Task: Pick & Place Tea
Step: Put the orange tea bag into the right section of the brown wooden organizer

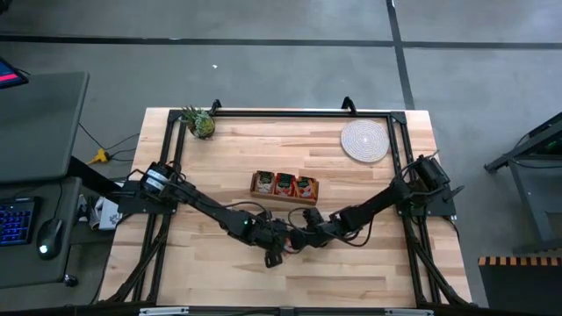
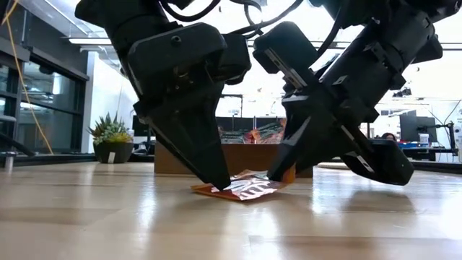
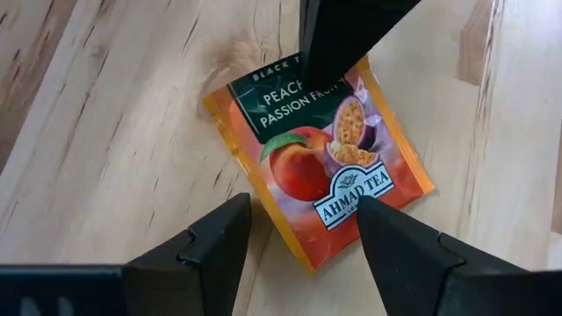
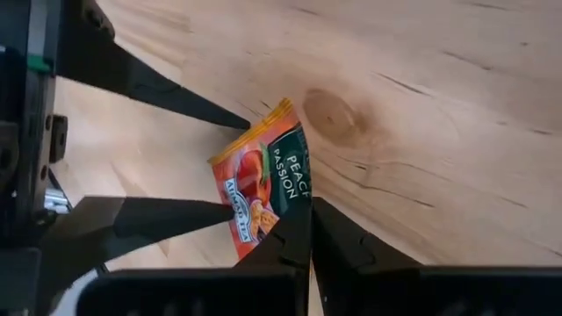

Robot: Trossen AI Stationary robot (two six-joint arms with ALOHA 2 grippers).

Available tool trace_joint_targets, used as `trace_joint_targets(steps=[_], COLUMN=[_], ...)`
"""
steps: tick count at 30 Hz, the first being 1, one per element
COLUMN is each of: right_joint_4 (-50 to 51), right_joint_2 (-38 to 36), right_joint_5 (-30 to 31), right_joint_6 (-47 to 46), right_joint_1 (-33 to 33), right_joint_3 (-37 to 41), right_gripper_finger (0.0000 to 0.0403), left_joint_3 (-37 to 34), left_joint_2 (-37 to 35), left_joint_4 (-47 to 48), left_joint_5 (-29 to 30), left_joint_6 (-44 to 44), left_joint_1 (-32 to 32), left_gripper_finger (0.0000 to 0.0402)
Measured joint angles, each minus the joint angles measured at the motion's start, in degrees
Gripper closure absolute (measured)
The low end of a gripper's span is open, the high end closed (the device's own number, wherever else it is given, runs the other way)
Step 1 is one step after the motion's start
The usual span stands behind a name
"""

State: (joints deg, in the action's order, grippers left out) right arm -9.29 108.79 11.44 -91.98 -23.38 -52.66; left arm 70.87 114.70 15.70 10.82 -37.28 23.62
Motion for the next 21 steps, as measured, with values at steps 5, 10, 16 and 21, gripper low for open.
trace_joint_targets(steps=[5, 10, 16, 21], right_joint_4=[-0.21, 0.03, 0.47, 4.53], right_joint_2=[-0.02, -0.02, -0.27, -3.69], right_joint_5=[0.44, 2.05, 2.65, 6.13], right_joint_6=[0.93, 0.94, 1.18, 2.06], right_joint_1=[-0.48, -1.58, -2.9, -4.77], right_joint_3=[-0.03, -0.04, -0.07, -0.07], right_gripper_finger=[0.0402, 0.0402, 0.0402, 0.0403], left_joint_3=[-0.11, -0.26, -0.26, -0.13], left_joint_2=[-1.69, -4.31, -7.27, -12.1], left_joint_4=[1.98, 7.81, 14.36, 18.65], left_joint_5=[0.13, 0.63, 2.02, 3.36], left_joint_6=[0.85, 0.75, 0.82, 0.9], left_joint_1=[-0.04, 0.02, 0.0, 0.02], left_gripper_finger=[0.0193, 0.0193, 0.0193, 0.0193])
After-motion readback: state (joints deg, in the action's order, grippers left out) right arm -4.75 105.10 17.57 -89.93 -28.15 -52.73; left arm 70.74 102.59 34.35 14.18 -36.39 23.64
